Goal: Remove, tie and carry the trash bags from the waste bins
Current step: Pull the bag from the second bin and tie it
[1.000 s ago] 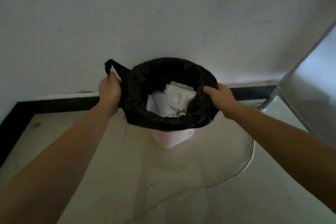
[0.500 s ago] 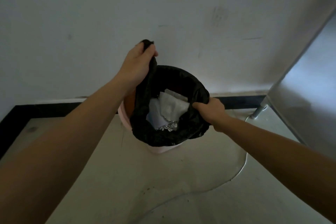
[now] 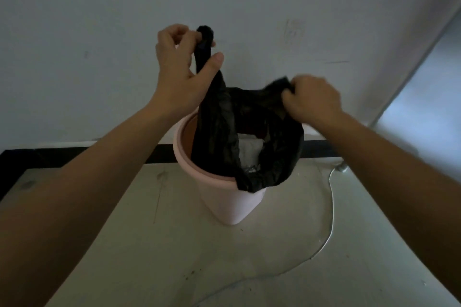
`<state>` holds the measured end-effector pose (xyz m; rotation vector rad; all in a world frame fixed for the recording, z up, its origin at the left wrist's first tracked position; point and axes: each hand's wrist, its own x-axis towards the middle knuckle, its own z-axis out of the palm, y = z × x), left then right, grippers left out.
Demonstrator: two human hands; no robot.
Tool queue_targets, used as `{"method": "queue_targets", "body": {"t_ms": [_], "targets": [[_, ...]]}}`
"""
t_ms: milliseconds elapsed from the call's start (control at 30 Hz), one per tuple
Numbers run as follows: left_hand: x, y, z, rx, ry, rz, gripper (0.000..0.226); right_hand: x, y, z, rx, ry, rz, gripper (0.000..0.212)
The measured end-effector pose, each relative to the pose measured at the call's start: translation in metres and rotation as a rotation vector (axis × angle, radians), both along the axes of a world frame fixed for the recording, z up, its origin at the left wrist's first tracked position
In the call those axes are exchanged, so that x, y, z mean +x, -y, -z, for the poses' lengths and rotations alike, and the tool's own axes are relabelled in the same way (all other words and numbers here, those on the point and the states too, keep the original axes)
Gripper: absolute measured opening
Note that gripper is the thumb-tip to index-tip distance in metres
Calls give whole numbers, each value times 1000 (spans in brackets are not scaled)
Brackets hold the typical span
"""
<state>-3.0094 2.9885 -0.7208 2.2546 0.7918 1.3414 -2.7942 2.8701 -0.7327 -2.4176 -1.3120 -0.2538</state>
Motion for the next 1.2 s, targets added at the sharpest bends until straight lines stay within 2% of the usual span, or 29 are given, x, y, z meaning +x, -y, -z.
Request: {"method": "queue_targets", "body": {"t_ms": [100, 167, 300, 367, 400, 433, 467, 533, 567, 600, 667, 733, 800, 833, 900, 967, 1000, 1033, 1100, 1133, 1200], "targets": [[-2, -2, -2, -251, 45, 164, 67, -2, -4, -35, 279, -89, -44, 25], [-4, 1, -5, -319, 53, 218, 76, -2, -5, -51, 483, -350, -117, 19], [-2, 9, -9, -377, 117, 235, 66, -4, 1, -66, 800, -1217, -263, 19], [-1, 8, -7, -430, 203, 196, 50, -3, 1, -67, 893, -1472, -350, 13], [0, 7, -4, -454, 255, 164, 38, 0, 1, -65, 928, -1528, -377, 8], [1, 4, -1, -485, 309, 125, 25, 1, -1, -61, 939, -1518, -373, 16], [0, 3, 4, -513, 355, 90, 19, 2, -2, -53, 899, -1399, -335, 35], [-2, 1, 16, -558, 398, 39, 31, 3, -1, -25, 801, -991, -189, 74], [-3, 1, 24, -567, 404, 40, 41, 1, 3, -9, 772, -839, -129, 87], [-6, 1, 32, -551, 388, 34, 49, -1, 8, 9, 745, -776, -104, 98], [-10, 4, 48, -490, 348, 20, 57, 0, 16, 44, 650, -821, -131, 121], [-13, 5, 64, -504, 346, 73, 62, 1, 21, 69, 439, -823, -224, 137], [-17, 6, 77, -551, 263, 165, 78, -1, 22, 85, 201, -769, -317, 143], [-18, 6, 84, -520, 167, 197, 83, -2, 20, 90, 92, -725, -347, 144], [-22, 0, 102, -336, -92, 215, 77, -3, 13, 93, -91, -570, -374, 143], [-27, -12, 120, -199, -340, 165, 80, 1, 1, 97, -185, -398, -387, 139], [-28, -16, 125, -209, -385, 151, 77, 4, -7, 100, -214, -327, -393, 134], [-29, -15, 124, -277, -360, 155, 62, 7, -15, 104, -232, -266, -398, 127], [-27, -13, 115, -532, -173, 158, 22, 9, -31, 109, -203, -238, -412, 106], [-24, -9, 109, -657, -73, 118, 15, 7, -37, 109, -145, -303, -430, 90], [-17, -3, 98, -868, 146, 39, 23, -1, -47, 104, 50, -605, -431, 54]]}}
